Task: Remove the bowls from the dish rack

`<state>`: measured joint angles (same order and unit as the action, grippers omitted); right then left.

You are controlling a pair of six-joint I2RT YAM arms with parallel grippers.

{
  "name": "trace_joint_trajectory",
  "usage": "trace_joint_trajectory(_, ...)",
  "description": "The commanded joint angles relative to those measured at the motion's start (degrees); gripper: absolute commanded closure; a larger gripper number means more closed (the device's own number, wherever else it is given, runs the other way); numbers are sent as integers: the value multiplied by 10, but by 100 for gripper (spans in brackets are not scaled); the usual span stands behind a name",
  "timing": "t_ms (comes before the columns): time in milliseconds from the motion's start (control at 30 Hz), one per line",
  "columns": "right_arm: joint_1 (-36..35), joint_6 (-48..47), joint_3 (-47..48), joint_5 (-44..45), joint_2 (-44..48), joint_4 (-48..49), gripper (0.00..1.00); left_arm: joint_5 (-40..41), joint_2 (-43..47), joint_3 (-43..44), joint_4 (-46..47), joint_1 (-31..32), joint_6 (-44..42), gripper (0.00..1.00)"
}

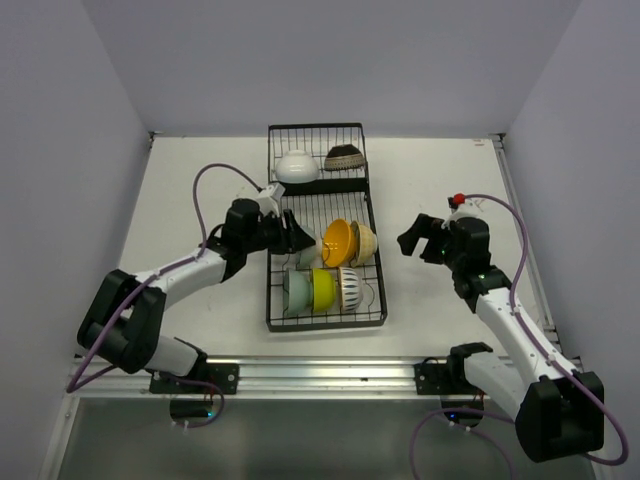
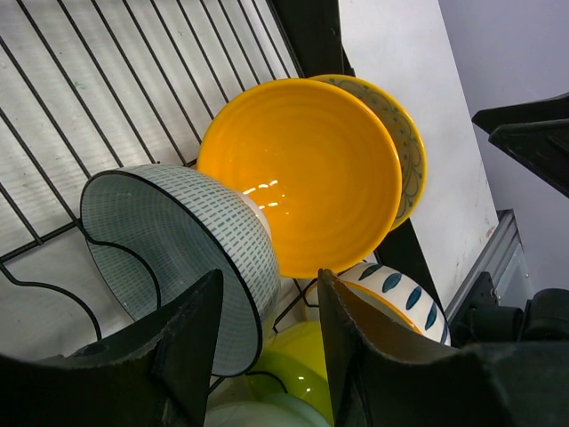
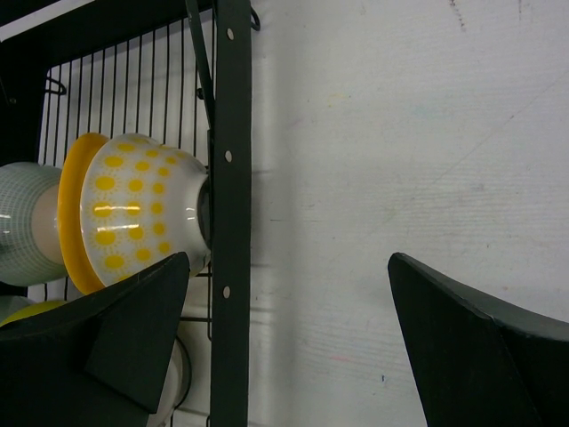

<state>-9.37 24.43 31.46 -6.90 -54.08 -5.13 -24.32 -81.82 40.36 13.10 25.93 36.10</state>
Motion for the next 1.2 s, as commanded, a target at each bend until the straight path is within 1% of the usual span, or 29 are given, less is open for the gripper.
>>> trace_joint_trajectory(0,-2,-2,1,0,-3,20,2,-3,-13,11,45,9,13,50)
trace_joint_trajectory(167,-2,-2,2,3,-3,19,2,9,-26,4,47,12,25,56)
trace_joint_trajectory(267,-2,0,3,5,-4,19,1,16,-28,-1,52,12,35,64)
trace_joint_trajectory(367,-1,-1,2,5,-7,19,1,16,-30,-5,61,12,42,74)
trace_joint_trajectory(400,-1,-1,2,5,-6,19,1,15,-31,-6,64,11,49,81)
trace_joint_trajectory(467,-1,0,2,7,-6,18,1,13,-32,-12,76,12,58,89)
trace_joint_trajectory(500,-1,-1,2,7,-6,18,2,13,-33,-14,81,11,61,99)
trace_joint_trajectory(833,-1,-2,4,7,-10,17,2,16,-31,-49,154,12,95,100)
trace_joint_trajectory(967,-1,-2,4,8,-10,16,2,19,-10,-69,205,12,112,100)
trace_joint_trajectory(1167,-2,-2,4,4,-11,15,1,51,30,-113,261,12,107,100)
